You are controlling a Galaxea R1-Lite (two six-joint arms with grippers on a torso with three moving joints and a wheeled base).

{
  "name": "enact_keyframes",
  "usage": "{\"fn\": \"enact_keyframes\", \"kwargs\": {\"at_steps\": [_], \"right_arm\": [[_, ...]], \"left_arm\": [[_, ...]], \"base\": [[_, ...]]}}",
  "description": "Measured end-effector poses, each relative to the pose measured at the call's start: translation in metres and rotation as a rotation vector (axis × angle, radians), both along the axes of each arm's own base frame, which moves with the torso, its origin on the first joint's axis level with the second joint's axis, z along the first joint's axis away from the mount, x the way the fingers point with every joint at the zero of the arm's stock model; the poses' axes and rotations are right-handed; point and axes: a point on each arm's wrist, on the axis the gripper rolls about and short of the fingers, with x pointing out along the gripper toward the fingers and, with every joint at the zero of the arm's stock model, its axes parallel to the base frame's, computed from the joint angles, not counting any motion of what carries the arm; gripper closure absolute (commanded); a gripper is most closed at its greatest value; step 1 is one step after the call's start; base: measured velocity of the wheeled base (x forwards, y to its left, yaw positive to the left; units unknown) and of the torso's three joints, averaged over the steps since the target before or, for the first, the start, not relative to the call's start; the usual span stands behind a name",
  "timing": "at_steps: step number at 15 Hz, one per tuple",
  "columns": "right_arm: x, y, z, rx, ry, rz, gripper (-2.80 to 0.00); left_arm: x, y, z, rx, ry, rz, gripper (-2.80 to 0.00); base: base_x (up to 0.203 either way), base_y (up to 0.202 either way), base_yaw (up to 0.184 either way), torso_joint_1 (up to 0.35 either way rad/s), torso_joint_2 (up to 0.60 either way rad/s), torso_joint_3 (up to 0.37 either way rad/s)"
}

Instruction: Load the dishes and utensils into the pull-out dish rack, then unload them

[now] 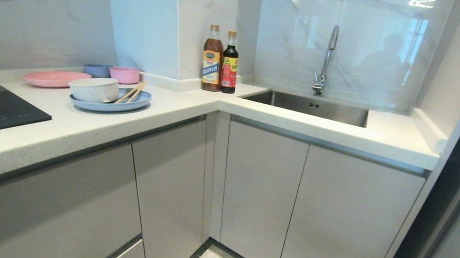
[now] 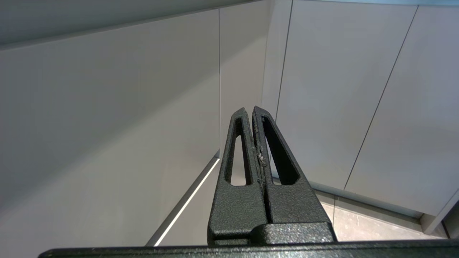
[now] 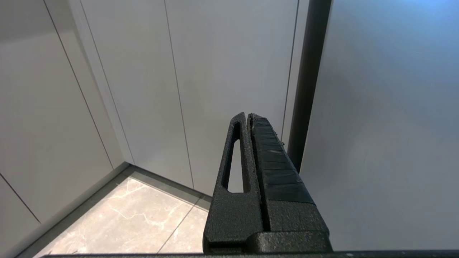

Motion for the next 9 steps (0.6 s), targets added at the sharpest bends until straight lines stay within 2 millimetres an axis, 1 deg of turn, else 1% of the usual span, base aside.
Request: {"fn": "enact_keyframes", "kwargs": {"at_steps": [9], "right_arm": [[0.0,0.0,0.0,0.0,0.0,0.0,0.0]], "left_arm": [[0.0,0.0,0.0,0.0,0.0,0.0,0.0]], "base": [[0.0,0.0,0.0,0.0,0.0,0.0]]}}
